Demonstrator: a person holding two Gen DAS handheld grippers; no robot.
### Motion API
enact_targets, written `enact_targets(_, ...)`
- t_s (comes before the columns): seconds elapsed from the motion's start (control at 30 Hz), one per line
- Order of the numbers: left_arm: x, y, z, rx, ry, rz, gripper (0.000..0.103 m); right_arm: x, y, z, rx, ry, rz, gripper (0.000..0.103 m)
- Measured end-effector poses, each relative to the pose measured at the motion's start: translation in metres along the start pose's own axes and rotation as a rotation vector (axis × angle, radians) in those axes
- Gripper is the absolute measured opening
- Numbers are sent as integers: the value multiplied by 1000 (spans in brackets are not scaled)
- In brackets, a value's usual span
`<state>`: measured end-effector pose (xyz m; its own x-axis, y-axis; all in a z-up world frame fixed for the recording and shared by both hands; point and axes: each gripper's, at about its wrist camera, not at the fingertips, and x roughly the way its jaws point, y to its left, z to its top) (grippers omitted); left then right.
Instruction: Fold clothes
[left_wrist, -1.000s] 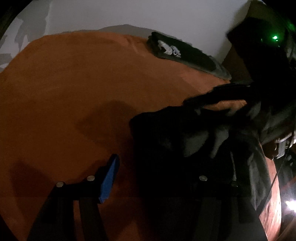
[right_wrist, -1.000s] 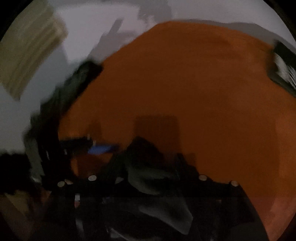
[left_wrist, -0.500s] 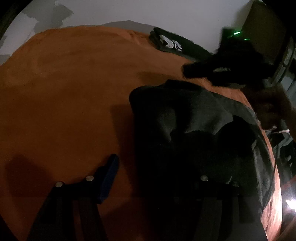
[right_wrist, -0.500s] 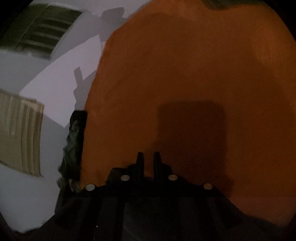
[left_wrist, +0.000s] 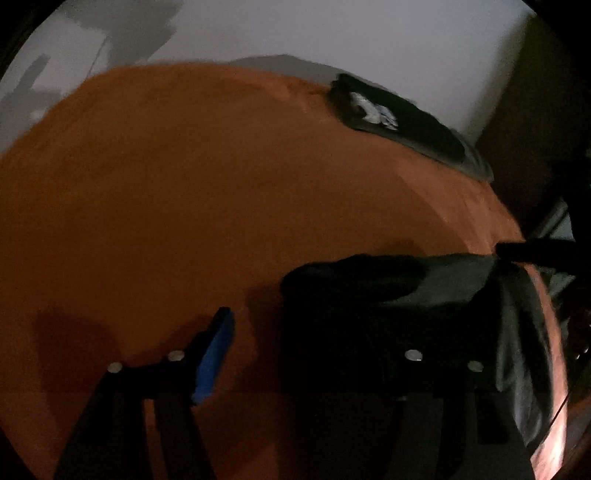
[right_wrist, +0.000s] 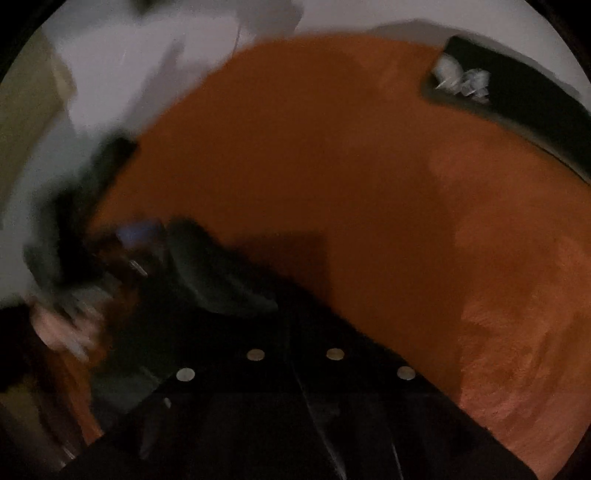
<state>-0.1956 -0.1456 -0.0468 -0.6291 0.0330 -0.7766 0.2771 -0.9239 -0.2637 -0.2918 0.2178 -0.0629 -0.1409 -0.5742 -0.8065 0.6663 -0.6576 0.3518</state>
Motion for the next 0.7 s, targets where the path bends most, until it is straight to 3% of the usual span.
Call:
enact_targets(0.1, 4, 12, 1, -78, 25, -26, 71, -8, -66, 4, 206, -16, 7, 0)
enact_targets(0.23, -24, 34, 23, -244, -37, -141, 69, -26, -95, -21, 276, -22, -17, 6)
enact_targets(0.27, -22, 33, 30, -223, -9, -146, 69, -36, -95, -32, 272, -41, -22, 14)
enact_targets(0.33, -16, 23, 38, -146, 34, -131, 69, -55, -93, -55, 264, -79, -34, 63)
enact_targets(0.37, -13, 15, 40, -99, 50, -120, 69, -65, -92, -66, 260, -98, -40, 66)
enact_targets(0.5, 2, -19, 32, 30, 83, -94, 65, -78, -92, -107, 375, -160, -29, 66)
enact_targets(0.53, 7, -25, 31, 40, 79, -82, 52, -69, -93, -110, 400, -151, -13, 66)
enact_targets(0.57, 12, -28, 31, 35, 80, -73, 47, -61, -93, -111, 406, -139, -15, 64)
enact_targets(0.6, 15, -30, 31, 23, 80, -62, 37, -53, -92, -111, 395, -125, -36, 49)
enact_targets(0.7, 9, -29, 27, -31, 46, -37, 21, -57, -93, -118, 437, -180, -62, 27)
